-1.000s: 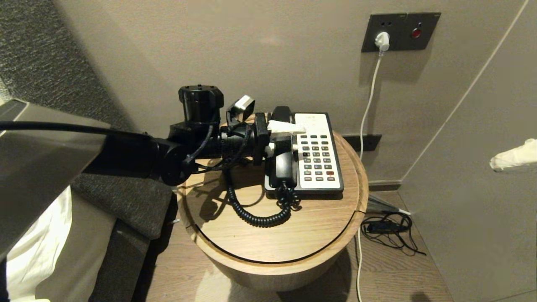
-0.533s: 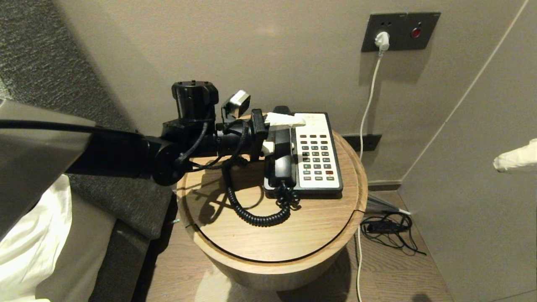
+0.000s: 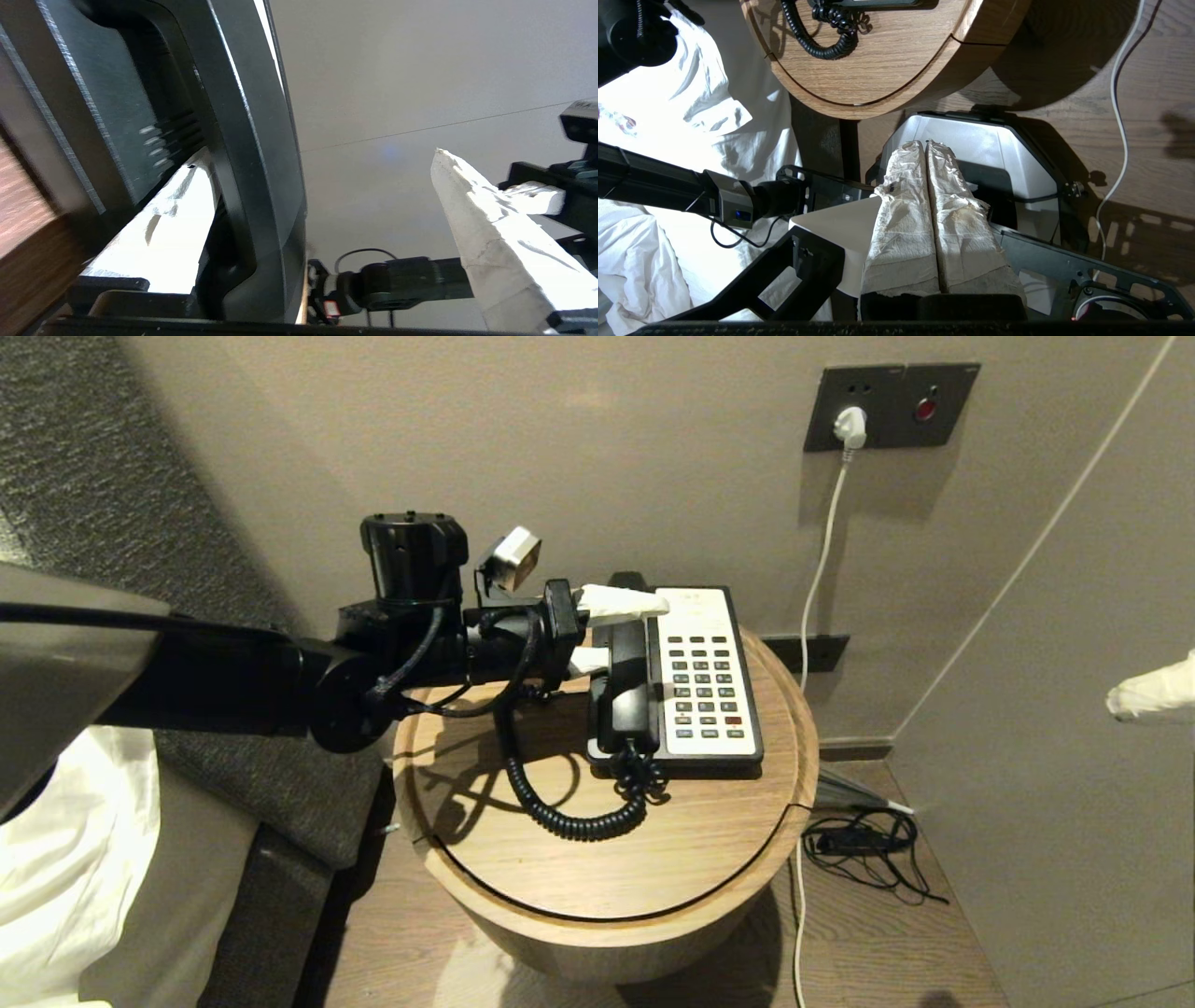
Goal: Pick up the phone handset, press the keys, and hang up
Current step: Put the handset back
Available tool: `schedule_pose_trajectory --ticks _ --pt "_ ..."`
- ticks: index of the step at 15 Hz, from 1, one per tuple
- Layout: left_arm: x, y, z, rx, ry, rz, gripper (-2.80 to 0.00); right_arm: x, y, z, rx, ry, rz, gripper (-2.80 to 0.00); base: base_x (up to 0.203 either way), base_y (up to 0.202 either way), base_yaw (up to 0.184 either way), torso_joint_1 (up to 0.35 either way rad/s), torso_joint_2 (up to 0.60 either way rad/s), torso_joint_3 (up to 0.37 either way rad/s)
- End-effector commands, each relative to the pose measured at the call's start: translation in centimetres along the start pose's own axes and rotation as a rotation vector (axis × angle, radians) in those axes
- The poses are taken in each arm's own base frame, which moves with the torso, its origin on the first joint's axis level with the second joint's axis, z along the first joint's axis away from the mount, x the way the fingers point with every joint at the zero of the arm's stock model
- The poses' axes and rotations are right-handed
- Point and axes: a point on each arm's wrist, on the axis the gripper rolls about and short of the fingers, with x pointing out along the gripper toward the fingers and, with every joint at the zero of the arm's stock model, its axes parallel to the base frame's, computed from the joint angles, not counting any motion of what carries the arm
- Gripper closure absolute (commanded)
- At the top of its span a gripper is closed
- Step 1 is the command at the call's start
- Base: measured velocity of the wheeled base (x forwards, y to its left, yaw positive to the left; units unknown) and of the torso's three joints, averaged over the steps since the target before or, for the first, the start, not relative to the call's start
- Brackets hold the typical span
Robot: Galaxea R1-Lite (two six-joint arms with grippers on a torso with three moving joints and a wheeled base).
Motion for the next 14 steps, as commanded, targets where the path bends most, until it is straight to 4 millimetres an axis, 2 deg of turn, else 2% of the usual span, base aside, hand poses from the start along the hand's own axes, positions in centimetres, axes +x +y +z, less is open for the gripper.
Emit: schedule_pose_trajectory --ticks 1,6,10,14 --pt "-0.4 -0.6 0.0 0.015 -0.005 -0.004 -2.80 -0.1 -0.1 -0.2 0.004 0.007 0.000 0.00 0.000 0.000 0.000 0.000 0.00 0.000" --pt "-0.8 -0.3 -0.6 0.126 -0.058 0.086 -2.80 -0.2 -0.1 -0.3 0.005 0.010 -0.002 0.00 0.000 0.000 0.000 0.000 0.00 0.000" --pt "-1.6 -1.2 -0.6 0.140 -0.079 0.093 -2.80 0.2 -0.2 -0.3 0.006 0.019 -0.006 0.00 0.000 0.000 0.000 0.000 0.00 0.000" --pt "-3.7 -3.0 -0.1 0.165 -0.129 0.103 -2.80 0.6 -0.4 -0.3 0.009 0.034 -0.015 0.00 0.000 0.000 0.000 0.000 0.00 0.000"
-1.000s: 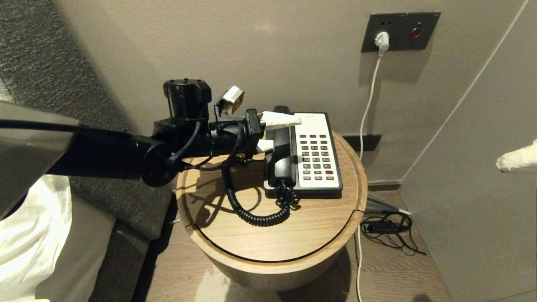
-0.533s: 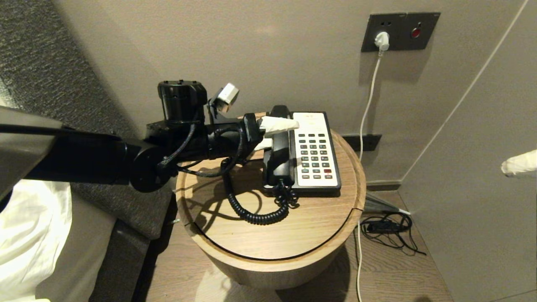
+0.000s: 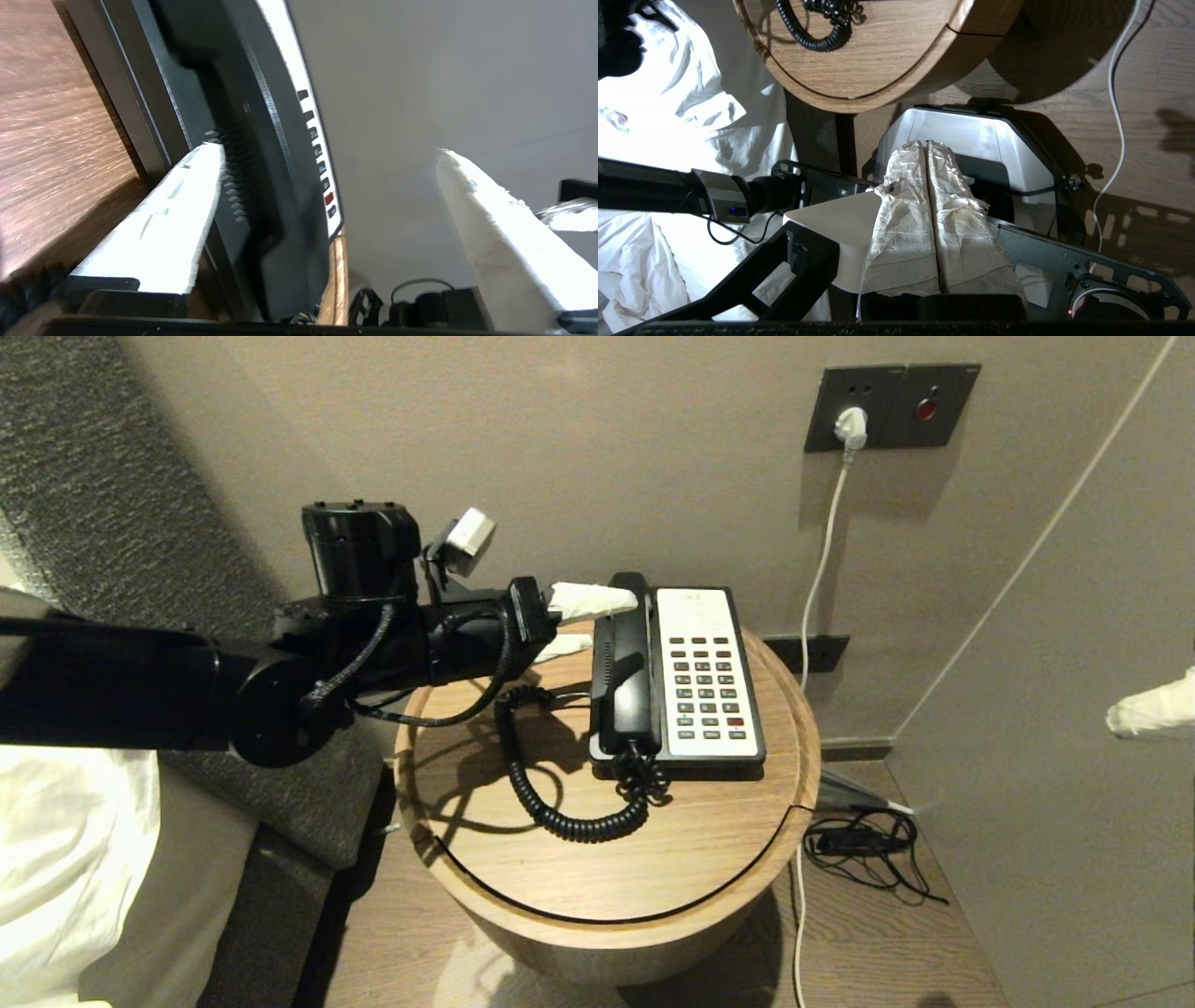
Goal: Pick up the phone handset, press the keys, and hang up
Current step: Put the handset back, then end the call using the dial pad
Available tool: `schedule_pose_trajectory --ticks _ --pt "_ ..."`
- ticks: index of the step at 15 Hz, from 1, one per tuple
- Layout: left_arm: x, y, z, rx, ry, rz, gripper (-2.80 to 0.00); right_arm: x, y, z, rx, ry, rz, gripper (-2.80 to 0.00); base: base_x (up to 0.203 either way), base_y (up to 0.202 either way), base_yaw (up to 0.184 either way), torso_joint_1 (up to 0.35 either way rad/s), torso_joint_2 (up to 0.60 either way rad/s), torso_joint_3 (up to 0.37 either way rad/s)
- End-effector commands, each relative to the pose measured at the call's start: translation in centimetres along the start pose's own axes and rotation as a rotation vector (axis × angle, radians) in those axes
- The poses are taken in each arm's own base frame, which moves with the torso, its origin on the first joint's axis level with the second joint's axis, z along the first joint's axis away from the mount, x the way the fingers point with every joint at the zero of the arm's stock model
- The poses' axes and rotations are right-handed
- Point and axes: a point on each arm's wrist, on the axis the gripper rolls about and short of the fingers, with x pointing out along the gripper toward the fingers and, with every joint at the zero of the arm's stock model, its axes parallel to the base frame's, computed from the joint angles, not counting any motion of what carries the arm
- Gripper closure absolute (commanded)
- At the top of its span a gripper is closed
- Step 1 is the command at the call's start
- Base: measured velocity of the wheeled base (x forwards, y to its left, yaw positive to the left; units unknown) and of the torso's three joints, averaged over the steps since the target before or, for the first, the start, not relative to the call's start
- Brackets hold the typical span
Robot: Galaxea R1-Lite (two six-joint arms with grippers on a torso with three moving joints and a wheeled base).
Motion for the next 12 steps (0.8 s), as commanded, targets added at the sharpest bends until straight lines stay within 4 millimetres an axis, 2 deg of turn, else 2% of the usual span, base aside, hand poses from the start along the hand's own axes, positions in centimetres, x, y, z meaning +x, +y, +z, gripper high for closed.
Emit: schedule_pose_trajectory --ticks 1,5,7,10,12 --pt "-1.4 -1.4 0.7 0.022 -0.036 -0.010 0.00 0.7 -0.2 0.2 0.007 0.023 -0.008 0.00 0.000 0.000 0.000 0.000 0.00 0.000" --pt "-4.4 -4.9 1.4 -0.026 -0.078 -0.033 0.00 3.5 0.4 1.8 -0.020 0.083 -0.007 0.00 0.000 0.000 0.000 0.000 0.00 0.000" --pt "-5.6 -6.0 1.2 -0.042 -0.085 -0.036 0.00 5.3 1.2 3.2 -0.036 0.107 0.002 0.00 0.000 0.000 0.000 0.000 0.00 0.000" --pt "-7.3 -6.7 1.3 -0.056 -0.095 -0.010 0.00 10.2 2.4 5.9 -0.051 0.181 -0.001 0.00 0.000 0.000 0.000 0.000 0.00 0.000" --pt "-7.8 -6.8 1.5 -0.052 -0.106 -0.005 0.00 14.6 2.7 7.3 -0.059 0.226 -0.028 0.00 0.000 0.000 0.000 0.000 0.00 0.000"
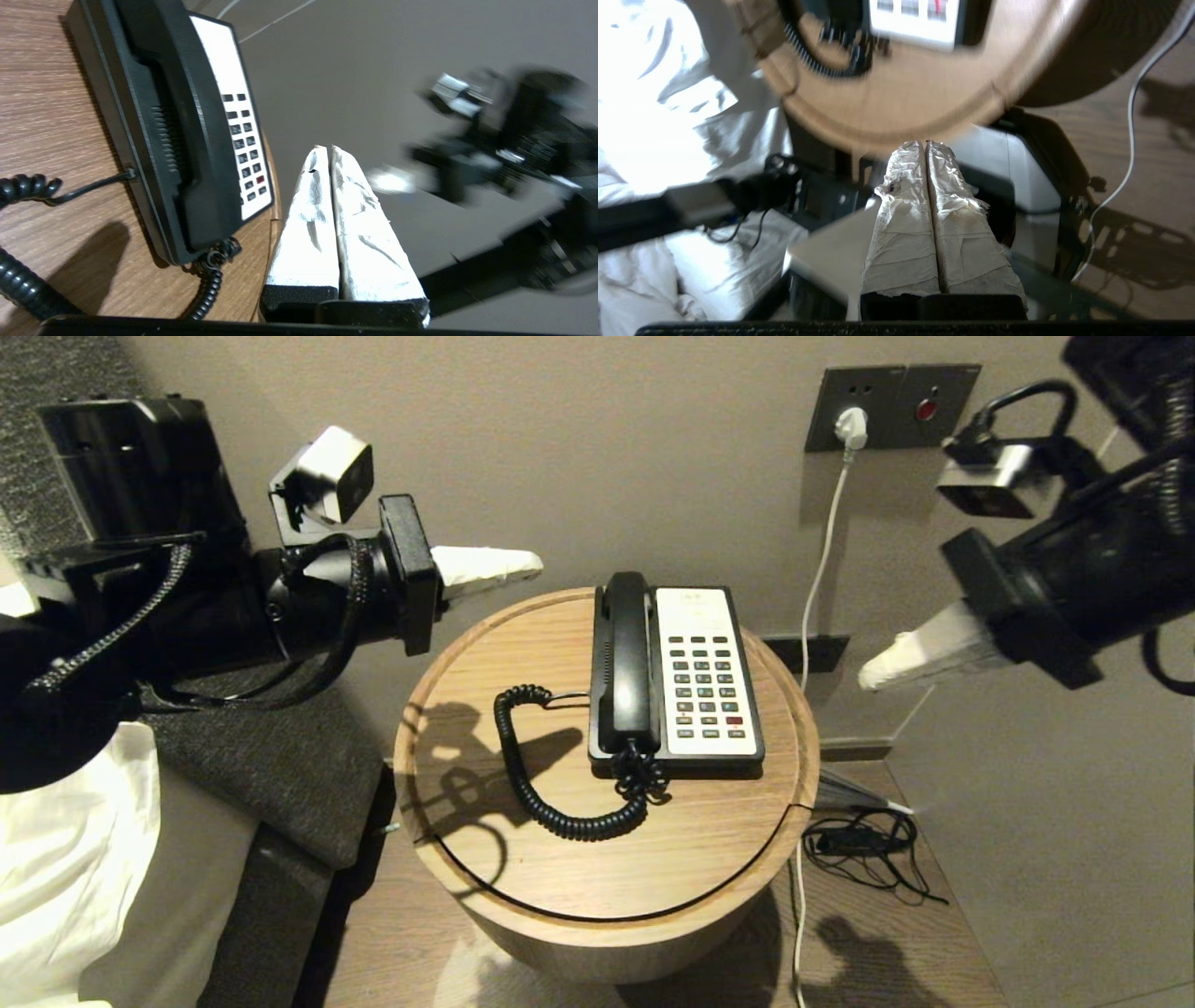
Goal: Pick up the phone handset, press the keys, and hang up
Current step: End the call using the dial pad
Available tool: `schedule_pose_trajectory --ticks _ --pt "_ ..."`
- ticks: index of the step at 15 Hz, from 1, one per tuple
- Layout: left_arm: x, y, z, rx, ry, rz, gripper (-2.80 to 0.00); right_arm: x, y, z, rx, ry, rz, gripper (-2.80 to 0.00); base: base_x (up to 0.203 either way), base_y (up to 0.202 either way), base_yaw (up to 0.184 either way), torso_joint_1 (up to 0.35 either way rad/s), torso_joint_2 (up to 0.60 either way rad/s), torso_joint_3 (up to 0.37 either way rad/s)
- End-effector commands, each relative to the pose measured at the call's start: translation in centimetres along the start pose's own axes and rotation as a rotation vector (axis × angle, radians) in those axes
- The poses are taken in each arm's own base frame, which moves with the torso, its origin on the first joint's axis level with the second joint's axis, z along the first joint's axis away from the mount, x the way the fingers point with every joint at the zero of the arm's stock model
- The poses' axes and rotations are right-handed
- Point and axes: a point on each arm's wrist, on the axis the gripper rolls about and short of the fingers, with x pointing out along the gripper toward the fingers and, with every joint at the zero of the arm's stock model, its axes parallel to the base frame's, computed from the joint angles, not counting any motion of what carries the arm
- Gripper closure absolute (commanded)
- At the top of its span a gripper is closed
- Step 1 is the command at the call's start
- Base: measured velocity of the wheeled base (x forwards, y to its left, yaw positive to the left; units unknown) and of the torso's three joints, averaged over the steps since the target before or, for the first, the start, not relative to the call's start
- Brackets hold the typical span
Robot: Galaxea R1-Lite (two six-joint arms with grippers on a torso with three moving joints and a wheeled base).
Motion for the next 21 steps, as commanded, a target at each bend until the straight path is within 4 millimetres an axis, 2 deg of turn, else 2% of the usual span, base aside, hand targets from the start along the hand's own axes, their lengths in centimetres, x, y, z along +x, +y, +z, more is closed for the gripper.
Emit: schedule_pose_trajectory --ticks 1,4,7,15,19,21 --pt "-0.6 -0.6 0.2 0.009 -0.012 -0.012 0.00 5.7 -0.5 2.1 0.008 0.084 -0.048 0.00 0.000 0.000 0.000 0.000 0.00 0.000" --pt "-0.6 -0.3 -0.1 -0.001 -0.011 -0.006 0.00 9.7 -1.1 3.1 0.005 0.115 -0.080 0.00 0.000 0.000 0.000 0.000 0.00 0.000" --pt "-0.7 0.0 -0.4 -0.011 -0.002 0.000 0.00 11.2 -1.4 3.5 0.011 0.120 -0.080 0.00 0.000 0.000 0.000 0.000 0.00 0.000" --pt "-0.9 0.1 -0.7 -0.020 0.002 0.007 0.00 11.8 -0.7 3.1 -0.006 0.148 -0.076 0.00 0.000 0.000 0.000 0.000 0.00 0.000" --pt "-1.1 0.2 -1.0 -0.024 0.008 0.013 0.00 9.9 0.1 2.4 -0.023 0.137 -0.067 0.00 0.000 0.000 0.000 0.000 0.00 0.000" --pt "-1.0 0.1 -0.9 -0.022 0.008 0.008 0.00 10.0 0.2 2.4 -0.026 0.141 -0.065 0.00 0.000 0.000 0.000 0.000 0.00 0.000"
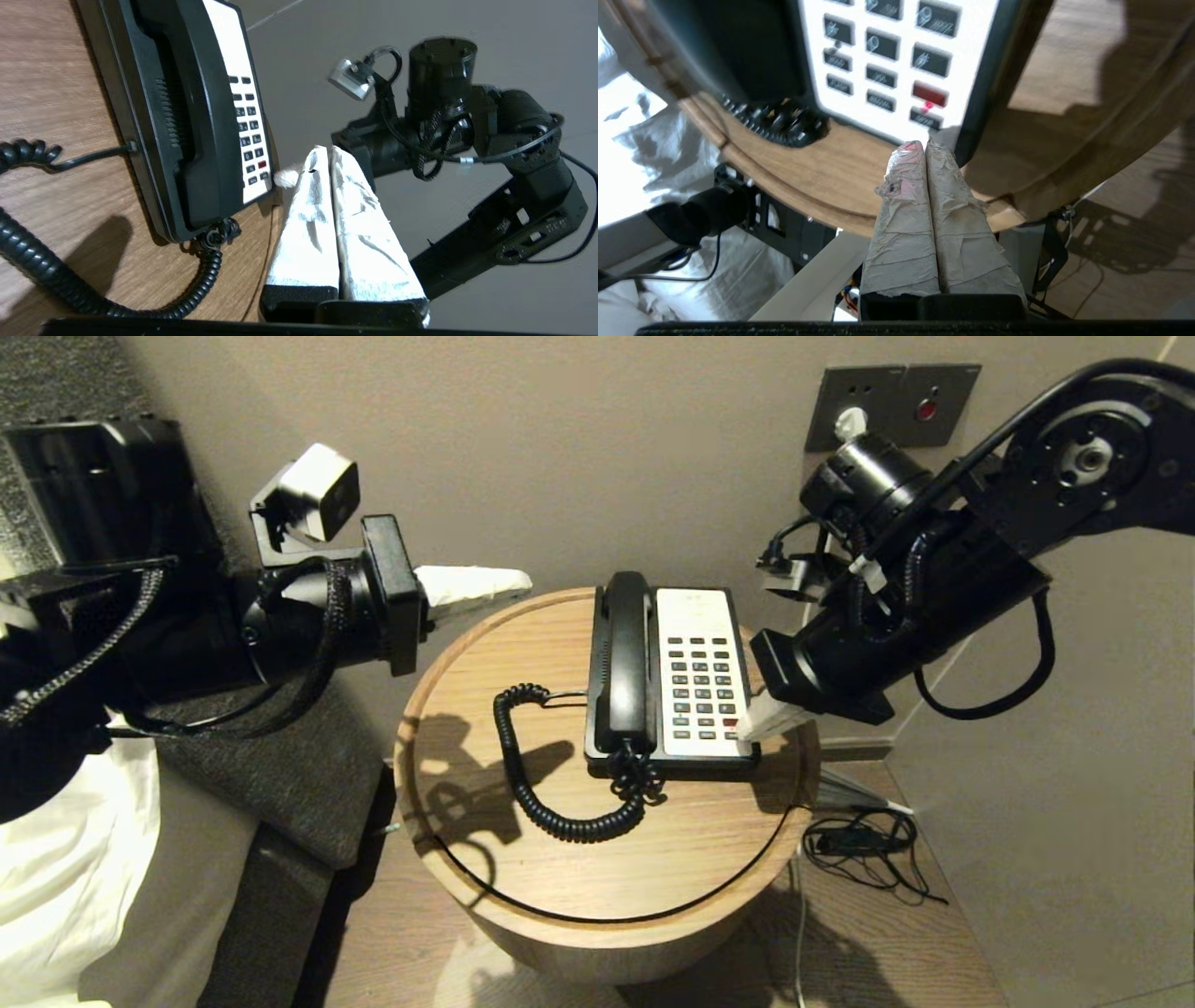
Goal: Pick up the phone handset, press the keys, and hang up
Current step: End the call using the dial pad
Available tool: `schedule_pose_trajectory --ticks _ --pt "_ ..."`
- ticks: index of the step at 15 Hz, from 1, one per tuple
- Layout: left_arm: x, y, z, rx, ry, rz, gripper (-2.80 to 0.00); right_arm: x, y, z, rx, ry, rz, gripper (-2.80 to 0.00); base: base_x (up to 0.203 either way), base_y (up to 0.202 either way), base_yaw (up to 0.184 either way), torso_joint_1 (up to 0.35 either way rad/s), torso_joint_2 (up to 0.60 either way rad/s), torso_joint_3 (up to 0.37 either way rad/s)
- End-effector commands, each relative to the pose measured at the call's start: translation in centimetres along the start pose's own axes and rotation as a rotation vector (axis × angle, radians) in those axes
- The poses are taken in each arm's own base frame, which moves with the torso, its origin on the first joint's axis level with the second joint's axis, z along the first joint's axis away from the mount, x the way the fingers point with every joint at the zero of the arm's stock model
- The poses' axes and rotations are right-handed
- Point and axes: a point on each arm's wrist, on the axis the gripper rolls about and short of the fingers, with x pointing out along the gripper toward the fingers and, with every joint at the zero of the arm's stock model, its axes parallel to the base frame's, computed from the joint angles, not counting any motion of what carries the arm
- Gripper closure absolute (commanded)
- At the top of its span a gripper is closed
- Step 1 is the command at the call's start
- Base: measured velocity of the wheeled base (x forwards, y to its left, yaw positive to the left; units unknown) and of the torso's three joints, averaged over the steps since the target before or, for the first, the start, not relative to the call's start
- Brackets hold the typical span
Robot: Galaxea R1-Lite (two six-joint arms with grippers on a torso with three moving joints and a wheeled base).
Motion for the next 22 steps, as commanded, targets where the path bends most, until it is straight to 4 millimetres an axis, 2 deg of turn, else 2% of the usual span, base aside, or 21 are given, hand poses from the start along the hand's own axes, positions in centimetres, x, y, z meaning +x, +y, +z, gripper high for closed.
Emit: schedule_pose_trajectory --ticks 1,10,22 --pt "0.0 -0.1 0.1 -0.002 -0.001 -0.005 0.00 -0.4 0.2 -0.1 -0.002 -0.006 0.007 0.00 0.000 0.000 0.000 0.000 0.00 0.000" --pt "0.0 0.2 -0.2 -0.016 0.006 0.002 0.00 1.1 0.5 0.3 -0.013 -0.001 0.013 0.00 0.000 0.000 0.000 0.000 0.00 0.000" --pt "-0.2 0.0 -0.2 -0.012 0.002 -0.001 0.00 1.5 0.2 0.4 -0.018 -0.014 -0.034 0.00 0.000 0.000 0.000 0.000 0.00 0.000"
